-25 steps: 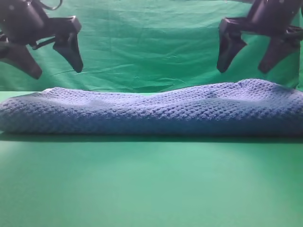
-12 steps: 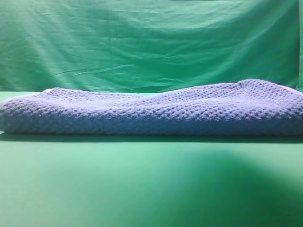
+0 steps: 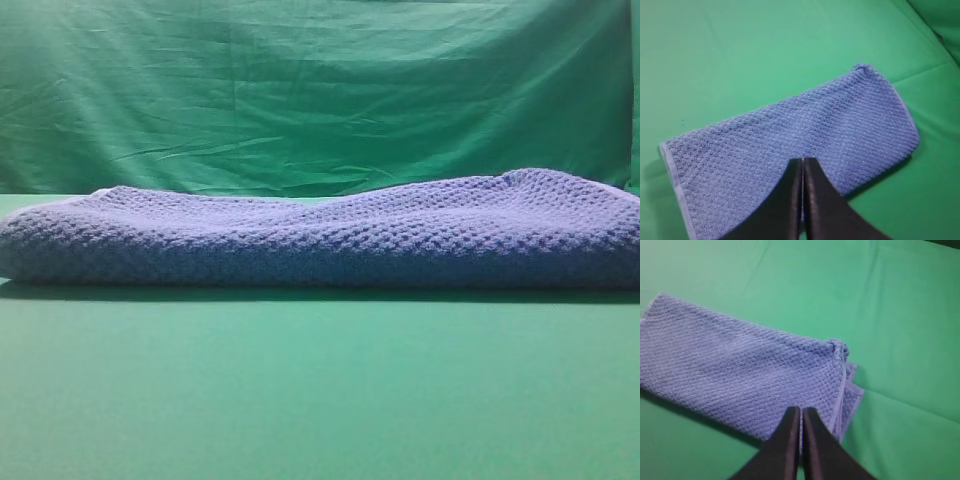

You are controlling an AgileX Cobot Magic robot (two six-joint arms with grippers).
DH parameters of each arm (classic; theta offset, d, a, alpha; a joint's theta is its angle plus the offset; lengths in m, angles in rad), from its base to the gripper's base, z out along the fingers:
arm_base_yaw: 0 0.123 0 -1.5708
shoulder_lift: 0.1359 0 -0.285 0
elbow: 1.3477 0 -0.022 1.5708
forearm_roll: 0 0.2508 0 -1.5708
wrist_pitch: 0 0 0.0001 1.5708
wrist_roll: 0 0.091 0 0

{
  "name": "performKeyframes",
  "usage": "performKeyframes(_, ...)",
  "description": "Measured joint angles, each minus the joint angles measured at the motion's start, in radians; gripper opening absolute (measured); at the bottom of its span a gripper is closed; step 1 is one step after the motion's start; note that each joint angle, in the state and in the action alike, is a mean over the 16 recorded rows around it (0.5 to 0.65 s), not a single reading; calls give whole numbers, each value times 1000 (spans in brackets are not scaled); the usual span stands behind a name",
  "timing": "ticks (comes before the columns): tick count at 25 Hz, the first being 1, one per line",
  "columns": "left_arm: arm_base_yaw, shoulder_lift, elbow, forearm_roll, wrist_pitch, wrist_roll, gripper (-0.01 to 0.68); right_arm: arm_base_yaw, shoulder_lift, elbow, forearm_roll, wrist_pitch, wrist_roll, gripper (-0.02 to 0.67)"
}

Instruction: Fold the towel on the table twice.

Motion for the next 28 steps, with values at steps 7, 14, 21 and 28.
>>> performKeyframes(7,0,-215,110,15,20,-24,0,0,-254,163,-9,-29,26,0)
performKeyframes(14,0,-473,307,17,-35,-28,0,0,-515,346,-10,-87,30,0)
performKeyframes(21,0,-741,502,21,-84,-28,0,0,-753,492,-10,-126,31,0)
performKeyframes(28,0,-998,648,52,-93,-32,0,0,-943,601,-9,-152,30,0)
